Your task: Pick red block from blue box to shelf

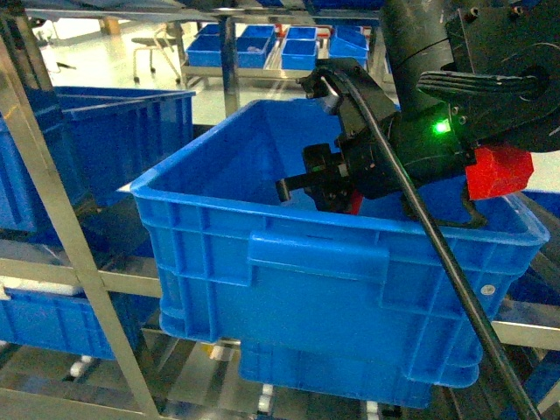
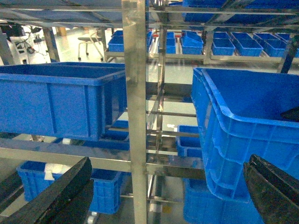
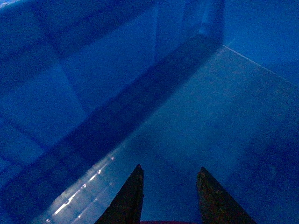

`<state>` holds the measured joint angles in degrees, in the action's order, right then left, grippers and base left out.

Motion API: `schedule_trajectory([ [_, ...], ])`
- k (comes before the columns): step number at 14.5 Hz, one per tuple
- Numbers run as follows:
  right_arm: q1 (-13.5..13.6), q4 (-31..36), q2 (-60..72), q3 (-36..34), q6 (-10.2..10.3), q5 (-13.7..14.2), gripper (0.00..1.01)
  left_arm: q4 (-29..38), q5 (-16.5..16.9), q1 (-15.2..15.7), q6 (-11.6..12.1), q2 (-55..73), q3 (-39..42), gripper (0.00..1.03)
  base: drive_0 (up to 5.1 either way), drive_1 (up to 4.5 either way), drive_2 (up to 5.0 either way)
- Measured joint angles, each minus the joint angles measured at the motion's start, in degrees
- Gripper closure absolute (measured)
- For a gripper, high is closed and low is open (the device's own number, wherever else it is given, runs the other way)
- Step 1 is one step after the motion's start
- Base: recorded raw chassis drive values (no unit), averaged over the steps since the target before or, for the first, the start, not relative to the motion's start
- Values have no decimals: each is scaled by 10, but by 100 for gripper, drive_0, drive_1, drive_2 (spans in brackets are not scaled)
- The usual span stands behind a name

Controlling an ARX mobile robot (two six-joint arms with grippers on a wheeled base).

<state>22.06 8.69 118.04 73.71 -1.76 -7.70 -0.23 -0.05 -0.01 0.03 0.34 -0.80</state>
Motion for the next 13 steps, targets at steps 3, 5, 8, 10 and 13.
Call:
schedule_trajectory([
  [3,-5,18,0,-9,0,-2,57,0,0,0,0,0,0,5,0,0,0],
  [5,-8,20,0,-12,0,-3,33,0,0,0,0,0,0,5,0,0,0],
  [8,-11,28,0,-20,0,-2,1,0,0,0,0,0,0,5,0,0,0],
  [10,-12,28,0,-20,0,-3,3,0,0,0,0,0,0,5,0,0,0],
  [13,-12,21,-13,-25,7,-9,3,0,0,0,0,0,0,5,0,0,0],
])
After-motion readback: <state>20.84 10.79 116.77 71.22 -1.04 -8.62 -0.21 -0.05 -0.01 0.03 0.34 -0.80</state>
